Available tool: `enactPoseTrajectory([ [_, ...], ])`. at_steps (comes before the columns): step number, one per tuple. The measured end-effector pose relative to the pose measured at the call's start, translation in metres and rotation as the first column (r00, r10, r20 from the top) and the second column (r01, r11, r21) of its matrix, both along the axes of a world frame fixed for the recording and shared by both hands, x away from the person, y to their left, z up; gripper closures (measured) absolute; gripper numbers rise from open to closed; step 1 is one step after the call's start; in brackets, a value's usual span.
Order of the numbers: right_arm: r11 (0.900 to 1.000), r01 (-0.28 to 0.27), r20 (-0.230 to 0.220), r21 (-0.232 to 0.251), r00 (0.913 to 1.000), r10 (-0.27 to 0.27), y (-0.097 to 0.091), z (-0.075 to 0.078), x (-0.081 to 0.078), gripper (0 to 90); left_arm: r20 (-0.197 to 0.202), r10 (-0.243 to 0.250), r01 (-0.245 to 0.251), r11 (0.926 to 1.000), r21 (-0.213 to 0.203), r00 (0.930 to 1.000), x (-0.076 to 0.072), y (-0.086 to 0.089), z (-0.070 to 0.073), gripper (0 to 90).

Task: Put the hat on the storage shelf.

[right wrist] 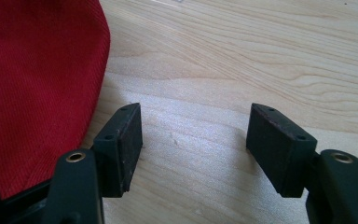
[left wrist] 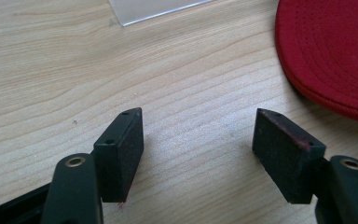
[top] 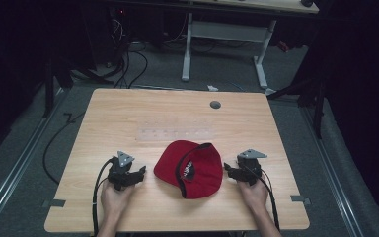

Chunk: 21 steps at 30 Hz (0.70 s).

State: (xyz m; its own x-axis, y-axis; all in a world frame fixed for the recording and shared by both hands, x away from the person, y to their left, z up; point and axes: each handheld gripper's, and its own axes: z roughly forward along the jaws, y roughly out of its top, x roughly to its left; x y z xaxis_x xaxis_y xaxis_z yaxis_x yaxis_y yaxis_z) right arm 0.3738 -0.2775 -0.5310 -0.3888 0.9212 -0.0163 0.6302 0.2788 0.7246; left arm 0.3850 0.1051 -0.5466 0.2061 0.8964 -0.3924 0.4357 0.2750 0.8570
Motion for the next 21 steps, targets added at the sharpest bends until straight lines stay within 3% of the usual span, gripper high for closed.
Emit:
enactPoseTrajectory([
  [21, 1.0, 0.0, 0.0, 0.0, 1.0, 0.0, 0.0, 0.0, 0.0, 36.2, -0.004, 0.004, -0.004, 1.0, -0.006, 1.0, -0.0007, -0.0012, 0.0001, 32.2],
])
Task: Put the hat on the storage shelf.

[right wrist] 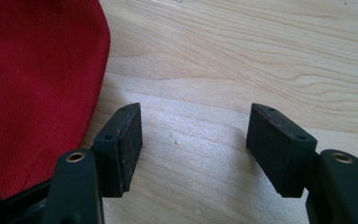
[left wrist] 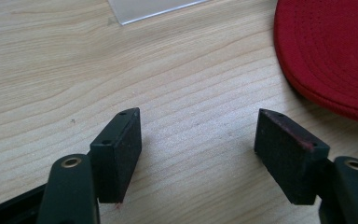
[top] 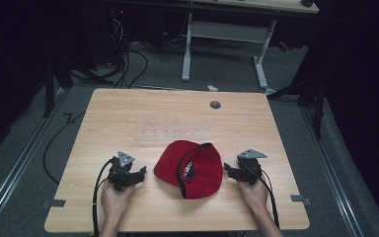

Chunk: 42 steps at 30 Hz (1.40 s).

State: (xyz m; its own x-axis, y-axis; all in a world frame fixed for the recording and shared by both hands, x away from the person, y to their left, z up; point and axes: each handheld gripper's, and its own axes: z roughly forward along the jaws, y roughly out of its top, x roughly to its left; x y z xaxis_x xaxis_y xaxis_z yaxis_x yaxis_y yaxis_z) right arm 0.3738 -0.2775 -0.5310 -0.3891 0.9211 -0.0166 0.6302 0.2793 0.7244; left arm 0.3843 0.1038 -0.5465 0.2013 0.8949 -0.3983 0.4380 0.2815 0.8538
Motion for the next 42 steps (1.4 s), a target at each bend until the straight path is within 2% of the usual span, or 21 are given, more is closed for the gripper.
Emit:
enactPoseTrajectory([
  [9, 1.0, 0.0, -0.009, 0.007, 1.0, 0.0, -0.001, 0.001, 0.0, 36.2, -0.001, -0.003, 0.003, 1.0, 0.0, 1.0, 0.0, 0.0, 0.0, 31.6],
  [13, 0.9995, -0.004, -0.018, 0.032, 0.9998, 0.004, -0.004, 0.004, -0.001, 38.0, -0.002, -0.003, 0.003, 1.0, 0.0, 1.0, 0.0, 0.0, 0.0, 31.4],
  [16, 0.9962, -0.018, 0.001, 0.085, 0.9998, 0.018, -0.006, 0.011, -0.005, 38.0, -0.001, -0.003, 0.003, 1.0, 0.001, 1.0, 0.0, 0.0, 0.0, 31.4],
  [18, 0.9944, -0.042, 0.03, 0.097, 0.9988, 0.039, -0.005, 0.019, -0.008, 37.7, -0.001, -0.004, 0.004, 1.0, 0.001, 1.0, 0.0, 0.0, 0.0, 31.2],
  [19, 0.9944, -0.042, 0.03, 0.097, 0.9988, 0.039, -0.005, 0.019, -0.008, 37.7, -0.001, -0.004, 0.004, 1.0, 0.001, 1.0, 0.0, 0.0, 0.0, 31.2],
  [20, 0.9896, -0.057, 0.039, 0.132, 0.9979, 0.052, -0.005, 0.023, -0.009, 37.4, -0.001, -0.003, 0.003, 1.0, 0.001, 1.0, 0.0, 0.0, 0.0, 31.2],
  [24, 0.9867, -0.079, 0.031, 0.142, 0.9967, 0.075, -0.001, 0.027, -0.008, 36.1, -0.001, -0.006, 0.006, 1.0, 0.005, 1.0, 0.0, 0.0, 0.0, 31.1],
  [28, 0.9807, -0.115, 0.05, 0.158, 0.9928, 0.109, 0.006, 0.036, -0.006, 35.5, -0.002, -0.009, 0.009, 0.9999, 0.006, 1.0, 0.0, 0.0, 0.0, 31.1],
  [32, 0.973, -0.147, 0.043, 0.178, 0.9889, 0.142, 0.009, 0.042, -0.003, 34.6, -0.001, -0.009, 0.009, 0.9999, 0.006, 1.0, 0.0, 0.0, 0.0, 31.1],
  [33, 0.9674, -0.169, 0.04, 0.189, 0.9856, 0.164, 0.011, 0.045, 0.0, 33.8, -0.001, -0.01, 0.01, 0.9999, 0.005, 1.0, 0.0, -0.001, 0.0, 31.1],
  [42, 0.9629, -0.193, 0.034, 0.189, 0.9812, 0.19, 0.022, 0.053, 0.013, 32.6, -0.001, -0.013, 0.013, 0.9999, 0.004, 0.9999, 0.0, -0.001, 0.0, 31.1],
])
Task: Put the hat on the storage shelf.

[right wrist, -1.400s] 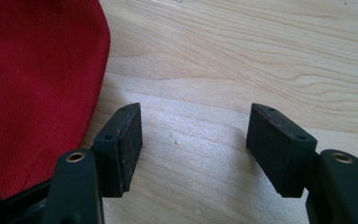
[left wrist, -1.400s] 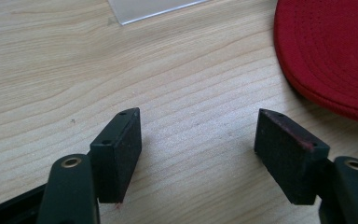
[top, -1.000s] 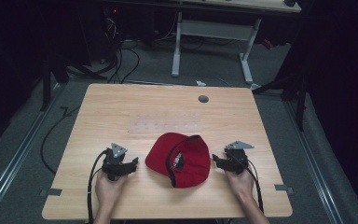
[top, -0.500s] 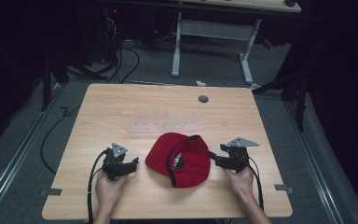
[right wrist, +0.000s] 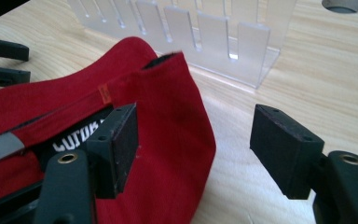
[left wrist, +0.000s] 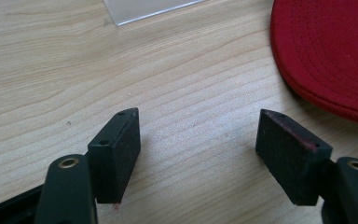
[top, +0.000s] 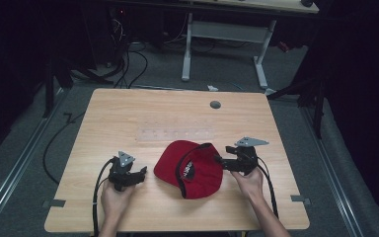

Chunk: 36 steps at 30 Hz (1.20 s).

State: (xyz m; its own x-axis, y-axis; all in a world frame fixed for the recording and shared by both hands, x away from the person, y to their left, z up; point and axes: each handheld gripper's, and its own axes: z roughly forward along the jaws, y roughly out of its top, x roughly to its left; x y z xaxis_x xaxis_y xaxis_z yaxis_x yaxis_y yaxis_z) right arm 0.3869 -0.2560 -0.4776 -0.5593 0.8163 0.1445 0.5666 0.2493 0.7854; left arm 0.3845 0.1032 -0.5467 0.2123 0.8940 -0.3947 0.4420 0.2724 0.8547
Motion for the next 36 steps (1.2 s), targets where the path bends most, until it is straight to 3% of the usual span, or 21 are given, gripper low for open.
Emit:
enactPoseTrajectory([
  [14, 0.9968, -0.071, -0.031, 0.037, 0.9969, 0.072, 0.022, 0.002, 0.027, 31.7, 0.0, 0.002, -0.002, 1.0, -0.001, 1.0, 0.0, 0.0, 0.0, 31.1],
  [23, 0.9925, -0.119, -0.056, 0.026, 0.9911, 0.12, 0.035, -0.002, 0.039, 32.1, 0.0, 0.001, -0.001, 1.0, 0.0, 1.0, 0.0, 0.0, 0.0, 31.0],
  [36, 0.9856, -0.159, -0.119, 0.057, 0.9791, 0.165, 0.04, -0.023, 0.052, 38.6, 0.001, 0.002, -0.002, 1.0, -0.001, 1.0, 0.0, 0.0, 0.0, 30.9],
])
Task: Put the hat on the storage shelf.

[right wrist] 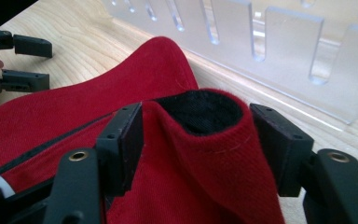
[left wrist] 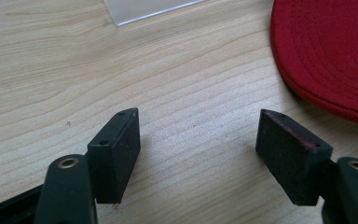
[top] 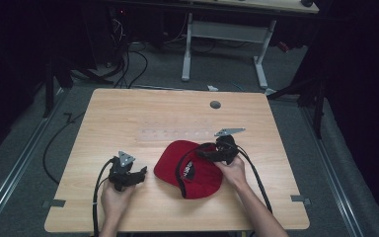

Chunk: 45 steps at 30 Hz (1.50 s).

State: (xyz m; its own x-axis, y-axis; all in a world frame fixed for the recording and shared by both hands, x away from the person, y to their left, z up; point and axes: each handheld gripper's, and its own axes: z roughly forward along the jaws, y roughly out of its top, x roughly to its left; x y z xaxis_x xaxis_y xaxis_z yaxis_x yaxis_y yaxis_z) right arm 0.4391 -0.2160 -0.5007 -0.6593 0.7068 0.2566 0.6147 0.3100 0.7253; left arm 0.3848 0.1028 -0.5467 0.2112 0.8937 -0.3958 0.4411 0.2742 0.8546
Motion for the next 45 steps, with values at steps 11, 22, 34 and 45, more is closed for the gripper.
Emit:
enactPoseTrajectory([
  [11, 0.9977, -0.056, 0.043, -0.039, 0.9974, 0.058, 0.001, -0.003, -0.003, 62.8, 0.0, 0.0, 0.0, 1.0, 0.0, 1.0, 0.0, 0.0, 0.0, 30.9],
  [22, 0.9911, -0.131, 0.045, -0.022, 0.9902, 0.132, -0.002, 0.003, -0.011, 80.4, 0.0, 0.0, 0.0, 1.0, 0.0, 1.0, 0.0, 0.0, 0.0, 30.9],
  [34, 0.9878, -0.152, 0.029, 0.037, 0.9882, 0.151, -0.002, 0.016, -0.021, 83.3, -0.001, -0.008, 0.008, 1.0, 0.001, 1.0, 0.0, 0.0, 0.0, 30.8],
  [45, 0.9917, -0.092, 0.013, 0.09, 0.9958, 0.091, -0.013, 0.034, -0.034, 83.6, -0.002, -0.024, 0.024, 0.9997, 0.002, 0.9997, -0.001, 0.0, 0.0, 30.4],
])
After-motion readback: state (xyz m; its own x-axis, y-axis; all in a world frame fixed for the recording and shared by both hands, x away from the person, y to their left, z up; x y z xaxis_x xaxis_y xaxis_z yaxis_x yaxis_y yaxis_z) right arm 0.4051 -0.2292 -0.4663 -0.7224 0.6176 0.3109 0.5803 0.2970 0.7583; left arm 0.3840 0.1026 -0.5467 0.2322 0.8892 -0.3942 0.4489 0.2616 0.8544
